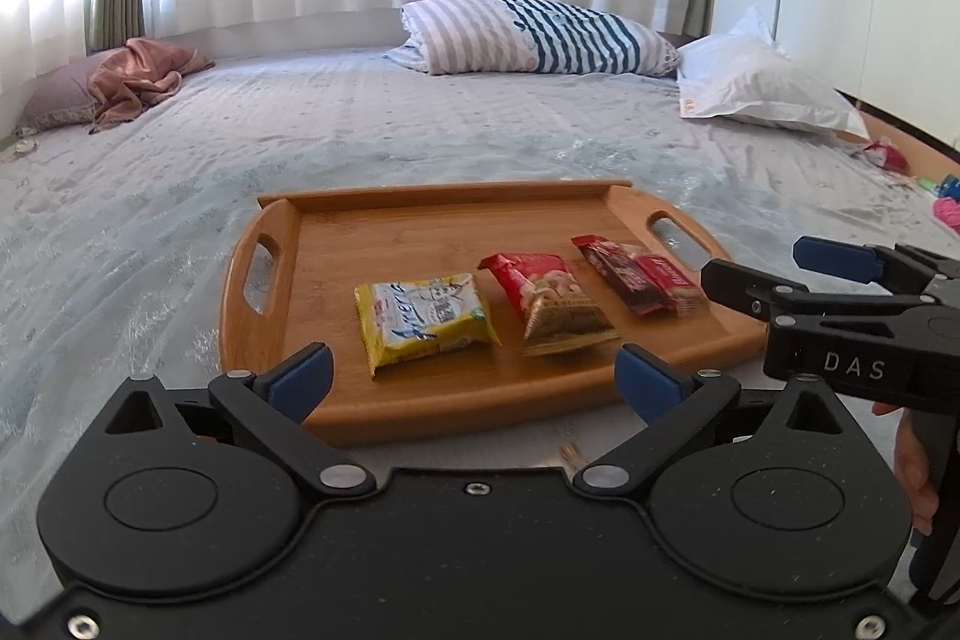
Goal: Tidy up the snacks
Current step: 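Move both tools back over the remaining snack pile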
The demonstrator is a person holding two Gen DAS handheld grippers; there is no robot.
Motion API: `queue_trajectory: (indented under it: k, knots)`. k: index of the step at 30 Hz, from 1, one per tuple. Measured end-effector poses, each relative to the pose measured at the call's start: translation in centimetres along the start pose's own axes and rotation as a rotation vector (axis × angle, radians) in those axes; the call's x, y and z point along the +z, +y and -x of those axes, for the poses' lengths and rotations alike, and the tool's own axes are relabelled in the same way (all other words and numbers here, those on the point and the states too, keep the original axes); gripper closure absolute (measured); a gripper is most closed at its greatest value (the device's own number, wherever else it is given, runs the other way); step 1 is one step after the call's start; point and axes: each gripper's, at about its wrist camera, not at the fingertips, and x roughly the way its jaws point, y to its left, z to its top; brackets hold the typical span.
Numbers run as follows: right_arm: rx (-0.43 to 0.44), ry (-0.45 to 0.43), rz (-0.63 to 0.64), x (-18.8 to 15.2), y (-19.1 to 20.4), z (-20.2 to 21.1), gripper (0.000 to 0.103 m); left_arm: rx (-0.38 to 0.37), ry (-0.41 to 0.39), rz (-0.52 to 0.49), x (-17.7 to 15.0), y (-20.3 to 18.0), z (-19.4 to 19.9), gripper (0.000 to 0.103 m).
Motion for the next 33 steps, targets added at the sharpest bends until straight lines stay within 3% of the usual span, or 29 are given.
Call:
queue_trajectory:
  k: [15,33]
  knots:
    - [-0.006,-0.009,0.021,-3.0,0.2,3.0,0.006,-0.011,0.011,0.039,-3.1,0.4,2.1,0.002]
    - [-0.002,-0.001,0.048,-6.6,1.3,4.5,0.000,0.012,0.005,0.001,-6.6,-0.7,2.7,0.002]
